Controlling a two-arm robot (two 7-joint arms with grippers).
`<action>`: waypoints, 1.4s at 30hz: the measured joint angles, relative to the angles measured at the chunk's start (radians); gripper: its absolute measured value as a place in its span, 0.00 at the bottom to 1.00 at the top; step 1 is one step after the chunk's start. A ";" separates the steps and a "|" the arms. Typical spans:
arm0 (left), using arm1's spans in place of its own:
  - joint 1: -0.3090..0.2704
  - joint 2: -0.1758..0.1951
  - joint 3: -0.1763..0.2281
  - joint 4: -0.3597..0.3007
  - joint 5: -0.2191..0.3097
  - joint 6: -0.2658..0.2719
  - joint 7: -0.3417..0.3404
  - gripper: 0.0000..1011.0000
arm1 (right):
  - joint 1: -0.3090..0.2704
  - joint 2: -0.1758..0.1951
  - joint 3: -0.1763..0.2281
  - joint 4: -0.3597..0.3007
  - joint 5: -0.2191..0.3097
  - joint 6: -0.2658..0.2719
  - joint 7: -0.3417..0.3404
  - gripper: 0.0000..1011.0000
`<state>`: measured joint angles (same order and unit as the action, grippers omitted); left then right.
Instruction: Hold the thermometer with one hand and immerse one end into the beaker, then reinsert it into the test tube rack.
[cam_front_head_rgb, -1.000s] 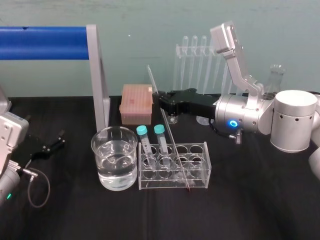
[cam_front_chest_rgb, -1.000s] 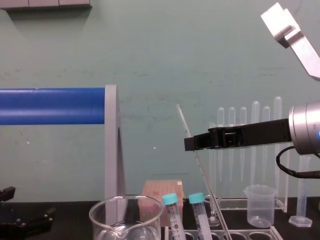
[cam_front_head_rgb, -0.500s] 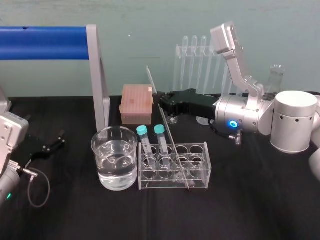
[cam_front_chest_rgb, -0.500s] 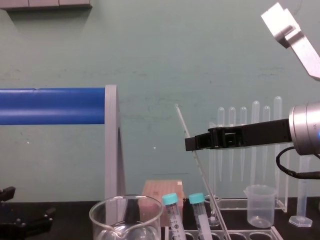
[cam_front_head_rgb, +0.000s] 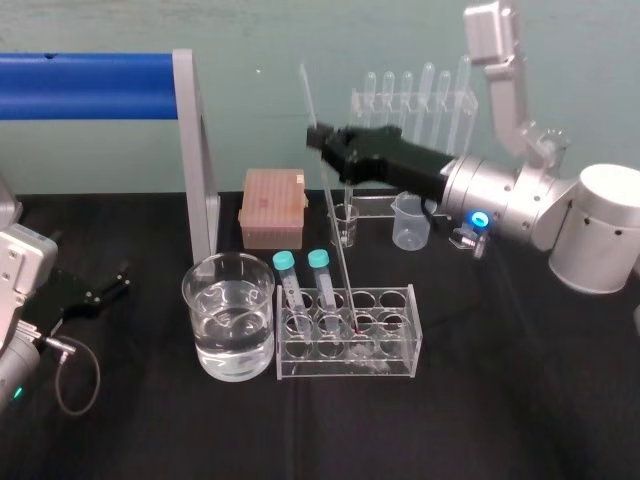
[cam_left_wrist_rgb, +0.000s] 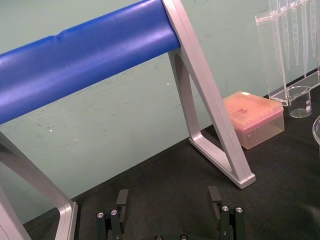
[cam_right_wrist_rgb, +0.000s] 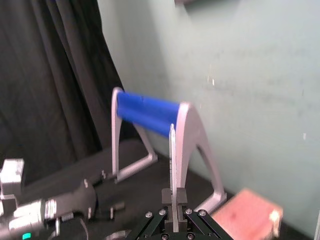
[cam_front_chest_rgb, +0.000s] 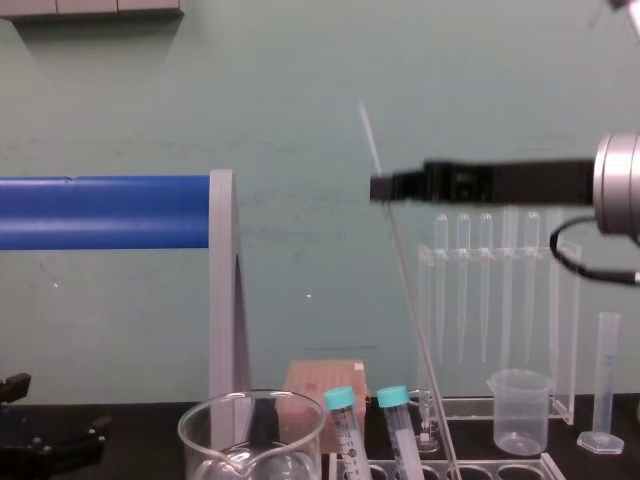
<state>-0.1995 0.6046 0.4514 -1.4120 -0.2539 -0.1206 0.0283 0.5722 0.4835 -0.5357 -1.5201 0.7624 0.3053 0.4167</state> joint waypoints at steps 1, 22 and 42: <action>0.000 0.000 0.000 0.000 0.000 0.000 0.000 1.00 | 0.001 0.001 0.005 -0.004 0.001 -0.009 0.002 0.05; 0.000 0.000 0.000 0.000 0.000 0.000 0.000 1.00 | 0.038 -0.025 0.094 -0.069 0.092 -0.262 0.137 0.05; 0.000 0.000 0.000 0.000 0.000 0.000 0.000 1.00 | 0.194 -0.200 -0.074 0.227 0.116 -0.338 0.368 0.05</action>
<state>-0.1995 0.6047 0.4514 -1.4120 -0.2539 -0.1205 0.0283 0.7665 0.2837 -0.6092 -1.2936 0.8781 -0.0325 0.7848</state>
